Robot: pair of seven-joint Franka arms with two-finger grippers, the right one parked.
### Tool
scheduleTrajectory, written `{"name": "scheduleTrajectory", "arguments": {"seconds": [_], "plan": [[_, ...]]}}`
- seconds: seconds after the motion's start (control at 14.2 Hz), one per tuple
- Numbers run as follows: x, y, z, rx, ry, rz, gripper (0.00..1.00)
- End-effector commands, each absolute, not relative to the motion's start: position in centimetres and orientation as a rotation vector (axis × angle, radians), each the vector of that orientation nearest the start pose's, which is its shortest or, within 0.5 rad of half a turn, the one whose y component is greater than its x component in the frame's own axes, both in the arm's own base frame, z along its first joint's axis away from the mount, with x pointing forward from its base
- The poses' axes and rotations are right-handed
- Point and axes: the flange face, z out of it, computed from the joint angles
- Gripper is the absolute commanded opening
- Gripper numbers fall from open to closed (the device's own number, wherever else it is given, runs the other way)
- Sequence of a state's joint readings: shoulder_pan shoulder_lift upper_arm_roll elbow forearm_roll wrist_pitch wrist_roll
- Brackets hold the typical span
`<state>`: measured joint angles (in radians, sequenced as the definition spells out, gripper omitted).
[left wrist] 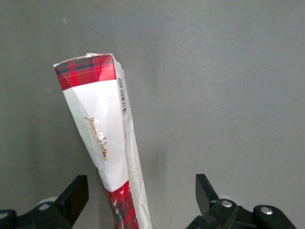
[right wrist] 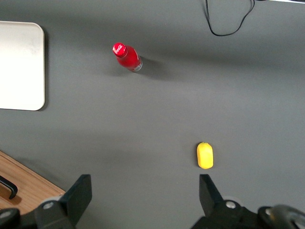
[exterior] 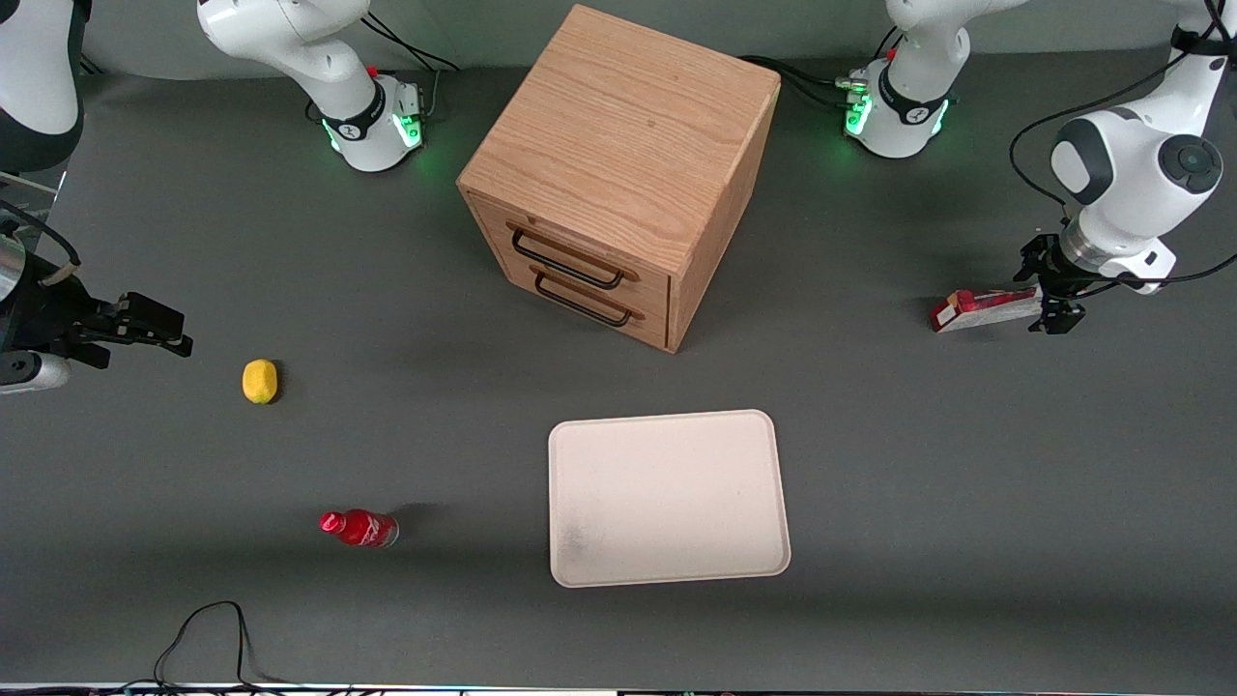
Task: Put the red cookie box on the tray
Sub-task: 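Close the left gripper on the box end and lift it upright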
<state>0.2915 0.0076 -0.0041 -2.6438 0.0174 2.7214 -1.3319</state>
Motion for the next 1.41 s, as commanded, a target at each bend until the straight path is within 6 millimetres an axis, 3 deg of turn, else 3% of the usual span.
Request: {"name": "scheduleTrajectory", "arguments": {"seconds": [0.0,0.14,0.21,0.28,0.42,0.49,0.92,1.06,1.34], "plan": [[41.3,11.9,23.7,2.146,2.26,0.081,1.0],[41.2,11.8,23.5,2.154,2.263,0.065,1.0],[41.1,11.8,23.4,2.155,2.267,0.052,0.89],[41.1,11.8,23.5,2.161,2.266,0.047,0.56],[41.2,11.7,23.5,2.162,2.267,0.042,0.13],[41.1,11.6,23.4,2.165,2.267,0.039,0.0],[41.6,11.5,24.7,2.177,2.267,0.018,0.0],[42.8,11.8,26.8,2.191,2.279,-0.024,0.0],[46.1,12.8,33.8,2.217,2.309,-0.124,0.0]]}}
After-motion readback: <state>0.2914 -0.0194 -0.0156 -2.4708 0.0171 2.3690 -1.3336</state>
